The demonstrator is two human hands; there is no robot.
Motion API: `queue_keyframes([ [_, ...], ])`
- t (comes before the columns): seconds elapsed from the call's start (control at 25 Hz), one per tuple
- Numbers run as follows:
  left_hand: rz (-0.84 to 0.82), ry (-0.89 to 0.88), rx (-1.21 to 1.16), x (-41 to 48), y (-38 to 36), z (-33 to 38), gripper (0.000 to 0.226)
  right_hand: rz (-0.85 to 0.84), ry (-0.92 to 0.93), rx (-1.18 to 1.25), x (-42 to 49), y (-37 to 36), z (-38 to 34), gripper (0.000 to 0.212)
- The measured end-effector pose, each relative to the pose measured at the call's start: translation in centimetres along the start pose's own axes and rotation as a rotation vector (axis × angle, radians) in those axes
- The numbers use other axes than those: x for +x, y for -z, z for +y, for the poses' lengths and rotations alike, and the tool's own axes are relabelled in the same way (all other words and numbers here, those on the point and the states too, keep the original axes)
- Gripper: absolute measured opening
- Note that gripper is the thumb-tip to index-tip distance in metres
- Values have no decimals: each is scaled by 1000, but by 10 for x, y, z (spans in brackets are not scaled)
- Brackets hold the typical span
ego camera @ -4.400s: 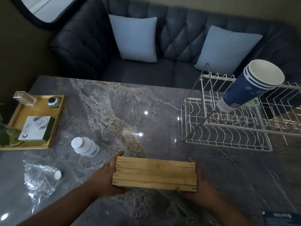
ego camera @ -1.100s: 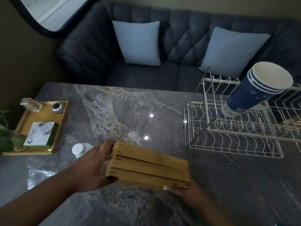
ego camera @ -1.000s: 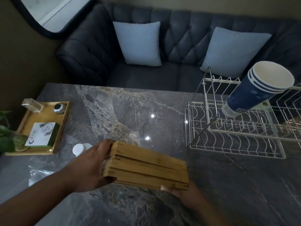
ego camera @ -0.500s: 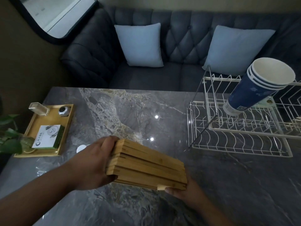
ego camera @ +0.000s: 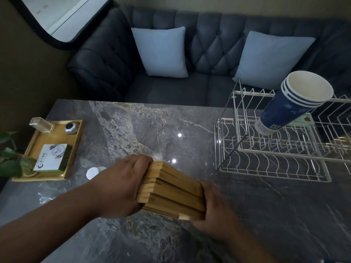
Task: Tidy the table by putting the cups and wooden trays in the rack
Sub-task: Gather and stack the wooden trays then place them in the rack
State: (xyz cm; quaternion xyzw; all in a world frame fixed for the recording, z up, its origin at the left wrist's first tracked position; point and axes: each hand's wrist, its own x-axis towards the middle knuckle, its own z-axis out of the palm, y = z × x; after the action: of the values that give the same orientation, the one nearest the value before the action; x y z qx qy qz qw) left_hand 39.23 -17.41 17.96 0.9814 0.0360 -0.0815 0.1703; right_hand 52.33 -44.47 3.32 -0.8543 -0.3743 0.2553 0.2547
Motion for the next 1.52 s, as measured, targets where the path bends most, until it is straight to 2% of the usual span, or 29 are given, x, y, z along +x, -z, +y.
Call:
queue_keyframes([
  [0.2, 20, -70, 32, 6, -2, 14, 74, 103, 154, 68, 16, 13, -49, 99],
  [0.44, 50, -92, 3, 8, -11, 20, 80, 125, 148, 111, 7, 20, -49, 84],
  [0.72, 67, -73, -106, 6, -29, 3, 96, 116, 62, 179, -8, 27, -28, 87],
  [0.8, 60, -13, -249, 2, -36, -4, 111, 115, 37, 207, -13, 29, -20, 89],
  [0.88, 22, 81, -522, -1, -46, -11, 126, 114, 10, 238, -17, 33, -12, 93],
  [0.96, -55, 127, -746, 0, -58, -11, 131, 127, 5, 287, -21, 39, -4, 94],
  [1.0, -85, 110, -771, 3, -66, -9, 129, 123, 1, 301, -22, 42, -1, 95],
  [1.12, -146, 16, -665, 14, -85, 3, 124, 76, 43, 294, -24, 46, 8, 94],
  [1.2, -127, -55, -543, 23, -95, 10, 119, 55, 43, 292, -24, 49, 12, 94],
  [1.24, -95, -91, -490, 28, -98, 12, 110, 53, 37, 291, -25, 50, 14, 92],
  [1.32, -43, -138, -441, 40, -106, 20, 76, 49, 5, 292, -30, 51, 23, 88],
  [1.36, -38, -138, -439, 44, -109, 23, 72, 56, -20, 301, -33, 51, 27, 85],
  [1.52, -20, -88, -503, 50, -127, 25, 96, 57, -72, 356, -36, 51, 34, 80],
])
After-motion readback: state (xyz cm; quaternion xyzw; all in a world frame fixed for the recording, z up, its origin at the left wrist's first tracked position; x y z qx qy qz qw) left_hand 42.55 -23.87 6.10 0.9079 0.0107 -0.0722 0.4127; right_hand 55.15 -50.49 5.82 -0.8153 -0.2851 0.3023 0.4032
